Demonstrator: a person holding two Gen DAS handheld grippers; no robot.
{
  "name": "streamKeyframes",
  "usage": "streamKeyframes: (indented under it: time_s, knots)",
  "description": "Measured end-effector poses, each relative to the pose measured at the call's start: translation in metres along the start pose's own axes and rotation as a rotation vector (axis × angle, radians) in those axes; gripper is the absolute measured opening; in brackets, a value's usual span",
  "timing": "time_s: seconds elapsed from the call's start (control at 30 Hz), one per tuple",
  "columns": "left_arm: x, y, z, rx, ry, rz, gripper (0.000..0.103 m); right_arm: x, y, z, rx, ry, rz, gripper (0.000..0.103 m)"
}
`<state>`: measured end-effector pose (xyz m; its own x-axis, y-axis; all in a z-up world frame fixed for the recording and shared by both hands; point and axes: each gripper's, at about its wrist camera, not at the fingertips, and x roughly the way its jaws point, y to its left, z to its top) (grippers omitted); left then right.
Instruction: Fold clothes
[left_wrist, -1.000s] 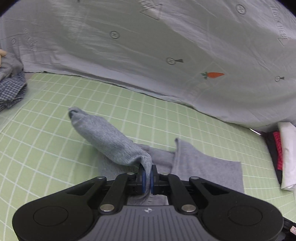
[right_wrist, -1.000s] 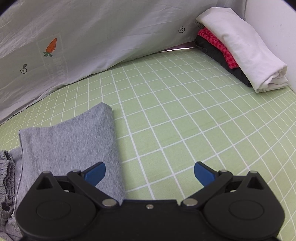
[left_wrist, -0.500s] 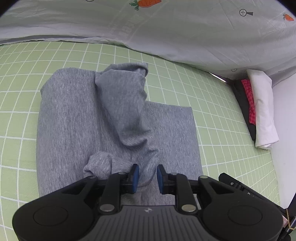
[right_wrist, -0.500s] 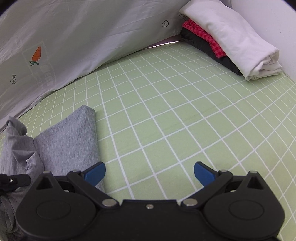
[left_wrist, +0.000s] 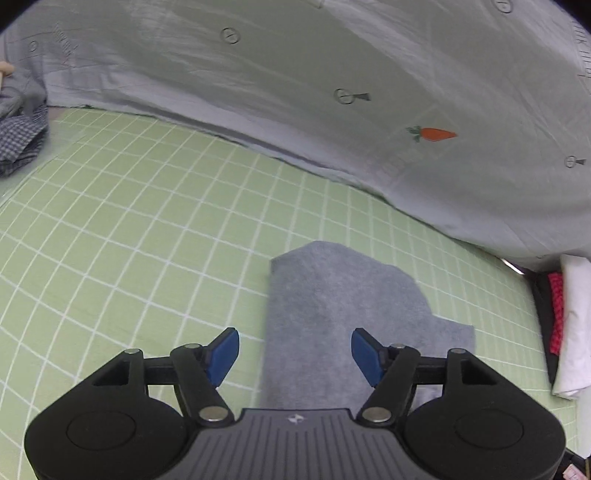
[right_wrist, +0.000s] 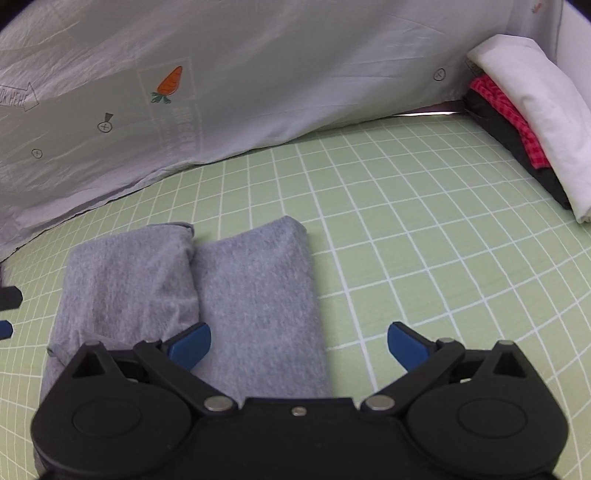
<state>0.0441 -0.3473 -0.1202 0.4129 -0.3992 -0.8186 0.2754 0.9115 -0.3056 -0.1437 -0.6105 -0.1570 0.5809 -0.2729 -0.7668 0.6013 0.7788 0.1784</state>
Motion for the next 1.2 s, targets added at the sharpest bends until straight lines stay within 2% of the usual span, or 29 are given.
streamKeyframes:
  time_s: [0.13,0.23,0.37,0.43,0.47,0.5,0.57,0.6,0.67,0.83,0.97,1.0,1.03,1.07,1.1,1.2]
  knots:
    - [0.011,0.02,-0.012,-0.031,0.072,0.034,0.068,0.015,0.022,0.009,-0.007,0.043,0.058,0.102]
    - [0.019,0.018,-0.019,0.003,0.104,0.037,0.068,0.028,0.037,0.011,0.003,0.092,0.106,0.094]
    - [0.028,0.01,-0.021,0.049,0.121,0.045,0.068,0.047,0.056,0.012,0.012,0.156,0.169,0.078]
    - [0.03,0.008,-0.022,0.062,0.122,0.049,0.068,0.052,0.066,0.008,-0.018,0.17,0.185,0.078]
    - [0.031,0.007,-0.022,0.067,0.122,0.051,0.068,0.053,0.068,0.007,-0.039,0.172,0.188,0.066]
    - [0.031,0.006,-0.022,0.074,0.121,0.053,0.068,0.054,0.071,0.007,-0.061,0.173,0.192,0.04]
    - [0.031,0.002,-0.022,0.098,0.115,0.061,0.068,0.054,0.075,0.005,-0.104,0.173,0.199,0.012]
    - [0.03,-0.001,-0.022,0.121,0.109,0.07,0.068,0.05,0.075,0.005,-0.125,0.155,0.208,0.009]
    - [0.028,-0.008,-0.024,0.164,0.097,0.076,0.068,0.038,0.072,0.007,-0.15,0.112,0.227,0.007]
    - [0.021,-0.027,-0.031,0.252,0.086,-0.004,0.071,-0.015,0.035,0.014,-0.156,-0.032,0.175,0.007]
    - [0.025,-0.037,-0.038,0.295,0.105,-0.025,0.071,-0.002,-0.006,-0.008,-0.095,0.034,0.024,0.01]
    - [0.026,-0.039,-0.039,0.304,0.111,-0.03,0.071,0.0,-0.011,-0.012,-0.071,0.05,0.008,0.013]
    - [0.027,-0.041,-0.041,0.312,0.114,-0.035,0.072,0.003,-0.015,-0.016,-0.046,0.065,-0.007,0.03]
    - [0.027,-0.041,-0.042,0.316,0.114,-0.038,0.074,0.005,-0.02,-0.02,-0.021,0.081,-0.023,0.042]
    - [0.027,-0.041,-0.042,0.314,0.114,-0.044,0.075,0.006,-0.024,-0.023,-0.003,0.092,-0.033,0.045]
    - [0.03,-0.04,-0.042,0.298,0.125,-0.07,0.078,0.004,-0.019,-0.022,-0.026,0.075,-0.007,0.072]
